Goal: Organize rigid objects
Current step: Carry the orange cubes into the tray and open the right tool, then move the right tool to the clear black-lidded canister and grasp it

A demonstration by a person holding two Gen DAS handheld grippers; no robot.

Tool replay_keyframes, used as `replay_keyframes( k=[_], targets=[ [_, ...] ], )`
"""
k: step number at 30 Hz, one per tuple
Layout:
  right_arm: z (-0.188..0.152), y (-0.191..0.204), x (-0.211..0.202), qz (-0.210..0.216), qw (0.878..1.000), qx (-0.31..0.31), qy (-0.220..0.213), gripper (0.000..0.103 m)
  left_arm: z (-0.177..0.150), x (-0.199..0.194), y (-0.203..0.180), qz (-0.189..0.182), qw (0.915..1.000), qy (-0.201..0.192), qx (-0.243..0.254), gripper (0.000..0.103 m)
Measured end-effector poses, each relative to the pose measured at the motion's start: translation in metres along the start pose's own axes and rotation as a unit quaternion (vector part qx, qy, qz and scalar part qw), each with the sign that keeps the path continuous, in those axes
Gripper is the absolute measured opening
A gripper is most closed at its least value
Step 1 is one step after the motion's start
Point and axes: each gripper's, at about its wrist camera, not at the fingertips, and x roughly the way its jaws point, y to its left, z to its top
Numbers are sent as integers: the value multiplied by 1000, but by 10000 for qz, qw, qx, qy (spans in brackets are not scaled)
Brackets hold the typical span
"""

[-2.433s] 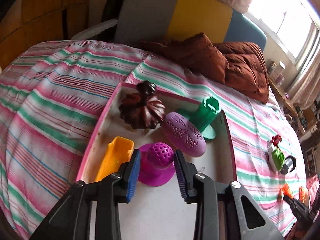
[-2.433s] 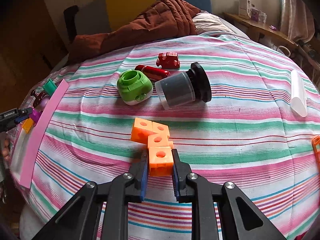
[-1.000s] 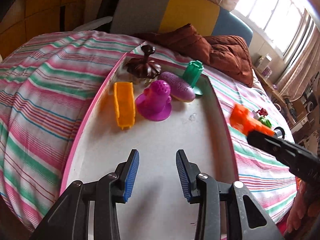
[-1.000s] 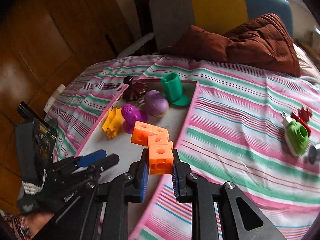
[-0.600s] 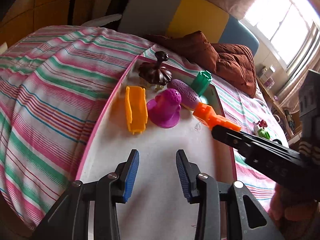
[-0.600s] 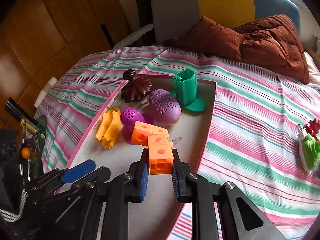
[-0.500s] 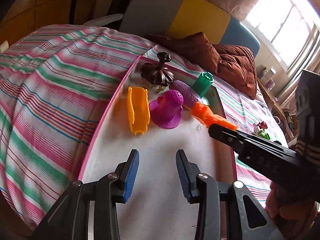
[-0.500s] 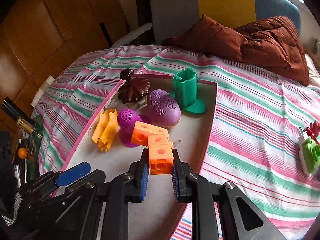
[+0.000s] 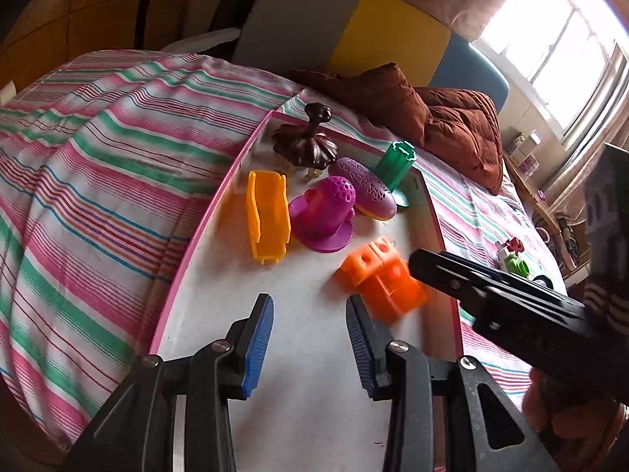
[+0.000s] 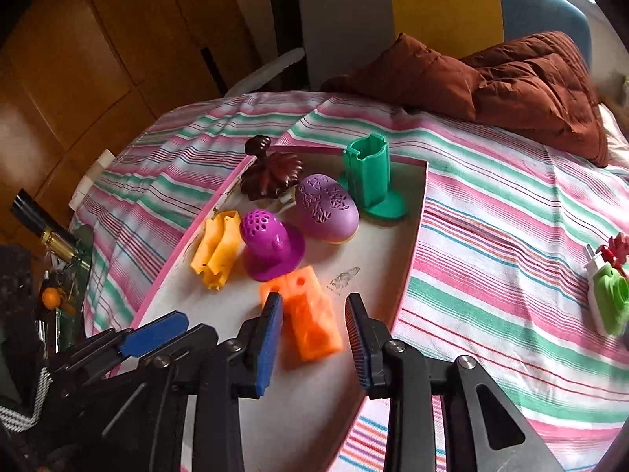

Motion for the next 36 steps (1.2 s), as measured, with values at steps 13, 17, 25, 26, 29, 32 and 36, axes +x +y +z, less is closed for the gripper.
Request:
replay_keyframes(
  k=[13, 17, 25, 26, 29, 32, 36],
  targets=[
    [-20, -20, -36, -189, 9991, 251, -281, 34, -5, -4, -14, -316, 9993, -38, 177, 38],
    [-28, -36, -44, -279, 9983, 434, -265, 34, -8, -9, -25, -535, 9979, -82, 351, 38],
    [-53, -70, -51, -498, 9960, 727, -139, 36, -16, -17, -49, -754, 9946, -134, 701, 38],
    [-56, -74, -52, -526, 9957, 754, -130, 36, -18, -18, -51, -792, 9941, -143, 732, 38],
    [-67, -90, -56, -634, 9940, 879, -114, 36, -22, -20, -62, -891, 9921, -120, 879, 38],
    [-78, -111, -61, -744, 9915, 1062, -105, 36, -28, -21, -72, -991, 9899, -59, 1011, 38],
    [-88, -145, -69, -1020, 9848, 1402, -122, 36, -33, -21, -87, -1035, 9871, 87, 1222, 38]
  ],
)
